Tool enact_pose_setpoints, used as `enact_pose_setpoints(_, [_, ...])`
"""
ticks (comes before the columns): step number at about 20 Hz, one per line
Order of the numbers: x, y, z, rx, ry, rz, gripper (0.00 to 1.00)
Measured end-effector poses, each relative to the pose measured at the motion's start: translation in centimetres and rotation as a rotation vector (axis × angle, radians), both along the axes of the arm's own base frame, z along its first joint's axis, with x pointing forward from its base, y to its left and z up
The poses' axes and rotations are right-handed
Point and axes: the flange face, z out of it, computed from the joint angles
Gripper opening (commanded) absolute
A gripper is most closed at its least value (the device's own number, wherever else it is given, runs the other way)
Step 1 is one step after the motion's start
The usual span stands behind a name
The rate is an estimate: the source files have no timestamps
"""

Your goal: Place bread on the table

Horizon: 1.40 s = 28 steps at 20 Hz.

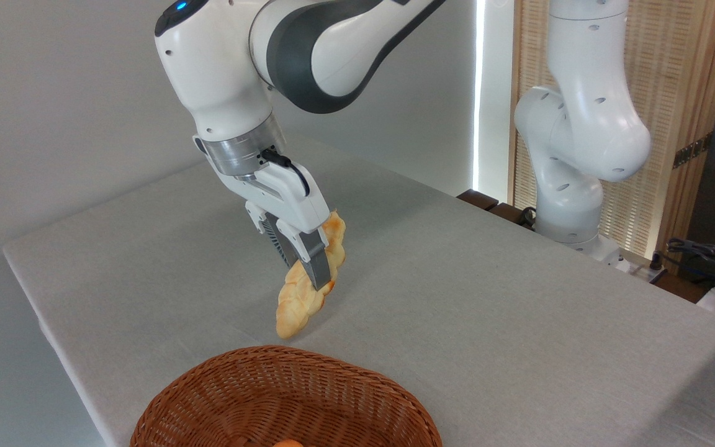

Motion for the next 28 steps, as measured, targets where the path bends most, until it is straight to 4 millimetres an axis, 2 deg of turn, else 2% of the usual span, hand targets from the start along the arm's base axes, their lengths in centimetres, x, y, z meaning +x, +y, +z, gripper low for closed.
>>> enact_pose_setpoints(4, [-0.1, -1.1, -0.6, 0.002, 0.011, -0.02, 1.0])
enact_pose_setpoints(9, [0.0, -1.2, -1.3, 0.005, 0.023, -0.022, 1.0])
enact_pose_setpoints(16, [0.4, -1.2, -1.0, 0.001, -0.001, -0.022, 1.0])
enact_pose_setpoints(20, [1.2, -1.3, 0.6, -0.011, -0.069, -0.021, 1.0])
enact_pose_setpoints(22, [2.0, -1.1, 2.5, -0.02, -0.124, -0.015, 1.0])
enact_pose_setpoints(24, [2.9, 0.1, 5.2, -0.029, -0.194, 0.01, 1.0])
enact_pose_setpoints(26, [3.4, 2.0, 6.5, -0.029, -0.221, 0.043, 1.0])
enact_pose_setpoints(28, [3.6, 3.4, 6.9, -0.028, -0.23, 0.065, 1.0])
